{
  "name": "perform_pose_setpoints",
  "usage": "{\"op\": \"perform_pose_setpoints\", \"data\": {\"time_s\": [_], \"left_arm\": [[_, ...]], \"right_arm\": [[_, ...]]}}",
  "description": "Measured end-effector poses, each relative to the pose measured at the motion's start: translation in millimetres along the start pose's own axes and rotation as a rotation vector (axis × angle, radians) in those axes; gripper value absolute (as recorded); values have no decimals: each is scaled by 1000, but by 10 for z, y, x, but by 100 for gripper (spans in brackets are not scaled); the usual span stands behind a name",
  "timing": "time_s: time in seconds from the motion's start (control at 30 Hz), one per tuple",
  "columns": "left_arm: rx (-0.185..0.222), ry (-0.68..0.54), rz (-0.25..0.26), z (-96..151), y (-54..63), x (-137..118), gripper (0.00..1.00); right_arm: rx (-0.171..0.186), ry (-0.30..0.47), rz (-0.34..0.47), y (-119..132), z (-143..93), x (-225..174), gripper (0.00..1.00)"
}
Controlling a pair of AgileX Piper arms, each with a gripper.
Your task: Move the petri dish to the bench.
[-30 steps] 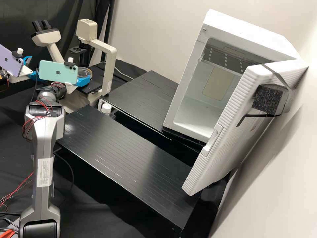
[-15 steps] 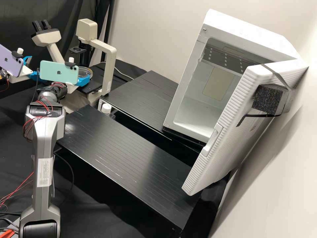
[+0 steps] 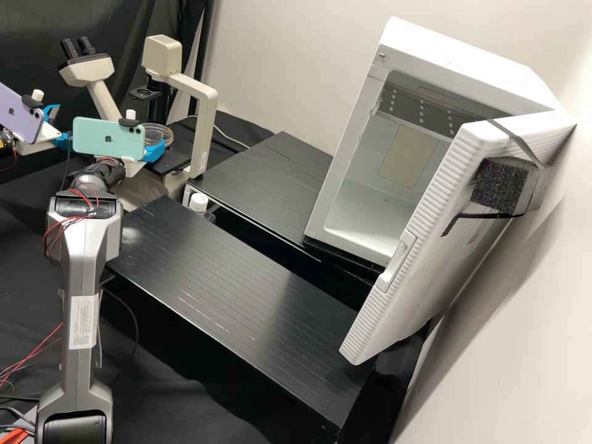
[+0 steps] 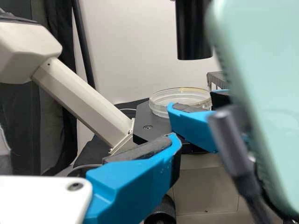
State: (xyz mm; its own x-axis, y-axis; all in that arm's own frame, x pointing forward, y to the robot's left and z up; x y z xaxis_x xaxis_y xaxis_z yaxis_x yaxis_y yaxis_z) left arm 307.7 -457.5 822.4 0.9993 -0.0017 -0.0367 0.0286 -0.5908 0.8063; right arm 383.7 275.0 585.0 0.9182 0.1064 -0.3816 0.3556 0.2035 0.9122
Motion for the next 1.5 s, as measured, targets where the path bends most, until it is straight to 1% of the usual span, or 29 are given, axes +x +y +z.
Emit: {"op": "perform_pose_setpoints", "data": {"time_s": [0.2, 0.3, 0.33, 0.43, 0.6, 0.73, 0.9, 1.03, 1.07, 1.13, 1.23, 1.33, 1.37, 1.4, 1.5], "left_arm": [[0, 0, 0, 0, 0, 0, 100], [0, 0, 0, 0, 0, 0, 100], [0, 0, 0, 0, 0, 0, 100], [0, 0, 0, 0, 0, 0, 100], [0, 0, 0, 0, 0, 0, 100], [0, 0, 0, 0, 0, 0, 100], [0, 0, 0, 0, 0, 0, 100], [0, 0, 0, 0, 0, 0, 100], [0, 0, 0, 0, 0, 0, 100], [0, 0, 0, 0, 0, 0, 100], [0, 0, 0, 0, 0, 0, 100], [0, 0, 0, 0, 0, 0, 100], [0, 0, 0, 0, 0, 0, 100], [0, 0, 0, 0, 0, 0, 100], [0, 0, 0, 0, 0, 0, 100]], "right_arm": [[11, 37, 33, 20, 57, -130, 0], [22, 40, 38, 29, 69, -162, 0], [23, 38, 38, 27, 76, -167, 100], [18, 36, 43, 33, 79, -169, 100], [-22, 20, 47, 36, 92, -169, 100], [-28, 16, 51, 44, 109, -213, 100], [-31, 15, 76, 64, 116, -280, 100], [-35, 52, 86, 67, 89, -409, 100], [-50, 67, 89, 70, 92, -473, 100], [-60, 96, 98, 115, 62, -577, 100], [-64, 128, 89, 157, 56, -706, 100], [-34, 179, 87, 235, 20, -830, 100], [-31, 200, 86, 262, 6, -877, 100], [-36, 210, 89, 287, -8, -901, 100], [-30, 226, 126, 375, -43, -951, 100]]}}
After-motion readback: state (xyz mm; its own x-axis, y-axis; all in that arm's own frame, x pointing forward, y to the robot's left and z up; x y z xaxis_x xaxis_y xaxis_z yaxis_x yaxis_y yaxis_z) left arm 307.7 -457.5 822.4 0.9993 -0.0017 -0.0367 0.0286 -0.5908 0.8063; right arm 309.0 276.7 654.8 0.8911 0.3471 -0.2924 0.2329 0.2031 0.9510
